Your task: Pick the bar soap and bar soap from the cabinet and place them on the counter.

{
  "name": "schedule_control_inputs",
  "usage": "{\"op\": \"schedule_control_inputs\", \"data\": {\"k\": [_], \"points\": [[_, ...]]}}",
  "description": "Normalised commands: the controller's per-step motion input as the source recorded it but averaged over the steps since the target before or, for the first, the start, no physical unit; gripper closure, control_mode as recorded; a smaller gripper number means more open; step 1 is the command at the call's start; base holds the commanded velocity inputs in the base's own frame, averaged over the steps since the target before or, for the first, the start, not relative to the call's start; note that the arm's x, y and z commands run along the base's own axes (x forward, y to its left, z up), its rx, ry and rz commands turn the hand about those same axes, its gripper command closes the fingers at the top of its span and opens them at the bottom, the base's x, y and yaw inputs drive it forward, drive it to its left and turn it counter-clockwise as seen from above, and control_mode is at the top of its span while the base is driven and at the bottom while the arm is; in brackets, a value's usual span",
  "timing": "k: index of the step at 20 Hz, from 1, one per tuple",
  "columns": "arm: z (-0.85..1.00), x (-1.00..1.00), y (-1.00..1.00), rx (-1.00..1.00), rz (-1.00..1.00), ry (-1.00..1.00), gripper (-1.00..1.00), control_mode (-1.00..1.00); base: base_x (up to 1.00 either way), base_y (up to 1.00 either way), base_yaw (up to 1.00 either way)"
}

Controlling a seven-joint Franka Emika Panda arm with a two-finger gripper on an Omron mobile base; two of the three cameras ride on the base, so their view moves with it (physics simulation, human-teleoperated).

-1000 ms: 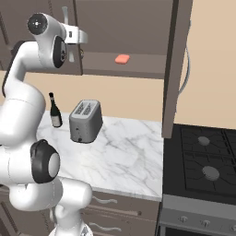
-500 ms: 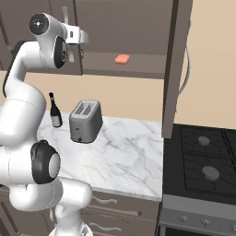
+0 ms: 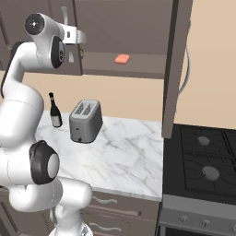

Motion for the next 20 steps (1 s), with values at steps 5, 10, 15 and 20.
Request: {"op": "schedule_control_inputs", "data": {"k": [5,10,15,20], "points": [[-0.16,0.00,0.44,0.00,-0.03,0.00,1.00,-1.00,0.00,0.00,0.00],[-0.12,-0.02,0.49,0.00,-0.03,0.00,1.00,-1.00,0.00,0.00,0.00],[-0.02,-0.33,0.53,0.00,-0.03,0.00,1.00,-1.00,0.00,0.00,0.00],[0.00,-0.45,0.53,0.00,-0.02,0.01,1.00,-1.00,0.00,0.00,0.00]]}}
